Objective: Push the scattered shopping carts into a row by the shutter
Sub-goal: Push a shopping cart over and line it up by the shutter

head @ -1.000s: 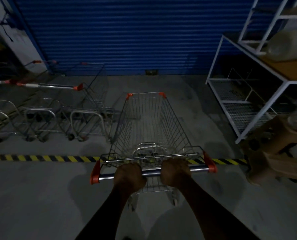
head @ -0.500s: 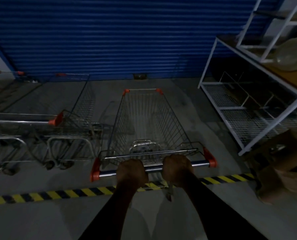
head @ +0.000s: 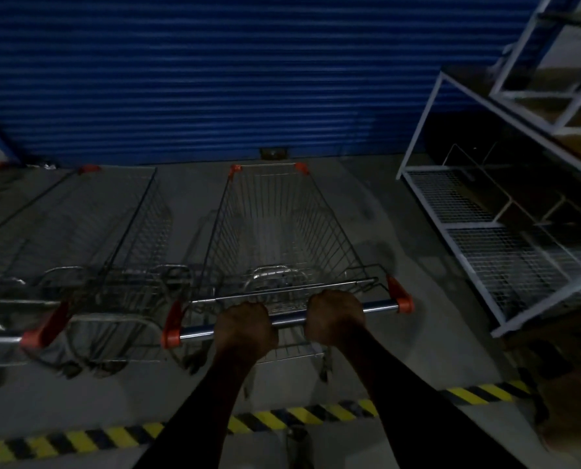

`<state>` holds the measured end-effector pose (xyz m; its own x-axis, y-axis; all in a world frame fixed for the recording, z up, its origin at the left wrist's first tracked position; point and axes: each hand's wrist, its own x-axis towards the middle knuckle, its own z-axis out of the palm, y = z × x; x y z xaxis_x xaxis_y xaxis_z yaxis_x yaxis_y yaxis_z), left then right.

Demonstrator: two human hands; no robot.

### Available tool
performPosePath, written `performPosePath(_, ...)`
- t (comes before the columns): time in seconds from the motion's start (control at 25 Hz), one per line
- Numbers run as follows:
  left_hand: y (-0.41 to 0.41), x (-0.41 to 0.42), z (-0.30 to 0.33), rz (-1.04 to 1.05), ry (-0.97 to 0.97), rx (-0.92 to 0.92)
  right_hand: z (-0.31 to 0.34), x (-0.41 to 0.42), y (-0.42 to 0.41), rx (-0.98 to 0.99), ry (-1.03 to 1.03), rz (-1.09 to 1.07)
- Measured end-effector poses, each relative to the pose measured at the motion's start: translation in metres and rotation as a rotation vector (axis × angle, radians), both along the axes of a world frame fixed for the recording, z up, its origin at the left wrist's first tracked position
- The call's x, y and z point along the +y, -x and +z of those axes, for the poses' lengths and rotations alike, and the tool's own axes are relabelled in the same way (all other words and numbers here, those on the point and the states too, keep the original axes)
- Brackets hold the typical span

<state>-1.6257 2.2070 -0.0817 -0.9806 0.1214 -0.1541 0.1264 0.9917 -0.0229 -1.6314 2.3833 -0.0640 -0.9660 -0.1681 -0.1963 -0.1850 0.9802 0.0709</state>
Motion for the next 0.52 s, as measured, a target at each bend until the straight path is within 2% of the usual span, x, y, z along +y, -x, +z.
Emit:
performPosePath(0.08, 0.034, -0.001, -0.006, -0.023, 0.017, 0.072, 0.004, 0.001, 0.039, -0.016, 0.019, 0.003)
performPosePath(0.2, 0.086, -0.002, -0.003, 0.039, 0.059, -0.029, 0.006, 0.001, 0.089, -0.008, 0.059, 0.026)
performPosePath(0.36, 0.133, -0.005, -0.004, 0.032, 0.113, 0.056, 0.002, -0.002, 0.134, -0.037, 0.079, 0.035)
performPosePath(0.52, 0.164, -0.017, -0.013, 0.027, 0.07, 0.04, 0.001, -0.008, 0.162, -0.052, 0.095, 0.0)
